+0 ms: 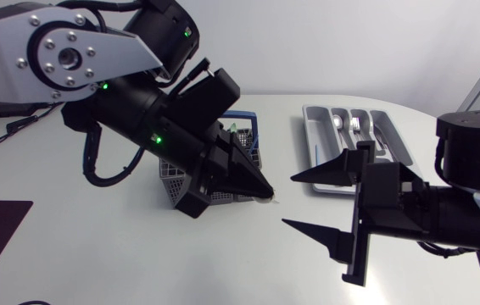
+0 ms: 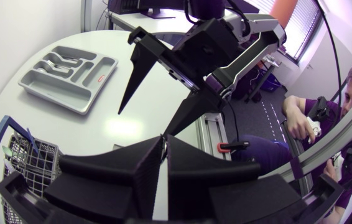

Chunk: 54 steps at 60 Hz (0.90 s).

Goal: Unload the cutlery basket into the drawer organizer.

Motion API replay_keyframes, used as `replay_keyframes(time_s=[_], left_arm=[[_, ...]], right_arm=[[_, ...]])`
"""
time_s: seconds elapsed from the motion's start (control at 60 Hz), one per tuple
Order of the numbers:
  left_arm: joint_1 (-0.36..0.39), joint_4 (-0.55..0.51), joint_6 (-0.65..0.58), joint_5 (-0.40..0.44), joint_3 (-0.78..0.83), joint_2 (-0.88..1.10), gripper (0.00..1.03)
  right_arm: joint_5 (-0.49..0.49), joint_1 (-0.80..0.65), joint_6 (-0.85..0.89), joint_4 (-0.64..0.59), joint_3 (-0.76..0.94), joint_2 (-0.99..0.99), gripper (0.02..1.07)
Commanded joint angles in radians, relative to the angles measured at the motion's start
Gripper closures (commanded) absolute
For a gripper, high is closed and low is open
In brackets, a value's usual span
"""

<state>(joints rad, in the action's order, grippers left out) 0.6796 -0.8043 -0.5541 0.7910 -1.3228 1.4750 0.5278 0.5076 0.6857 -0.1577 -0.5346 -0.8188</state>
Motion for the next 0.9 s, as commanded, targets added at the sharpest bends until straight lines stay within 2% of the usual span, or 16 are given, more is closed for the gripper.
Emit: replay_keyframes(time_s=[0.0, 0.2, 0.367, 0.5, 0.883], left_arm=[[0.006, -0.030, -0.047, 0.033, -0.047, 0.024, 0.84], [0.006, -0.062, -0.063, 0.047, -0.065, 0.033, 0.84], [0.008, -0.081, -0.073, 0.054, -0.062, 0.034, 0.84], [0.008, -0.082, -0.075, 0.056, -0.061, 0.034, 0.84], [0.005, -0.087, -0.078, 0.059, -0.059, 0.039, 0.84]], right_arm=[[0.001, 0.029, 0.028, -0.005, 0.005, -0.019, 0.40], [-0.035, 0.092, 0.040, 0.030, 0.010, -0.043, 0.62], [-0.052, 0.105, 0.040, 0.053, 0.005, -0.057, 0.66], [-0.055, 0.117, 0.040, 0.058, 0.005, -0.063, 0.83], [-0.089, 0.149, 0.038, 0.092, 0.007, -0.088, 1.01]])
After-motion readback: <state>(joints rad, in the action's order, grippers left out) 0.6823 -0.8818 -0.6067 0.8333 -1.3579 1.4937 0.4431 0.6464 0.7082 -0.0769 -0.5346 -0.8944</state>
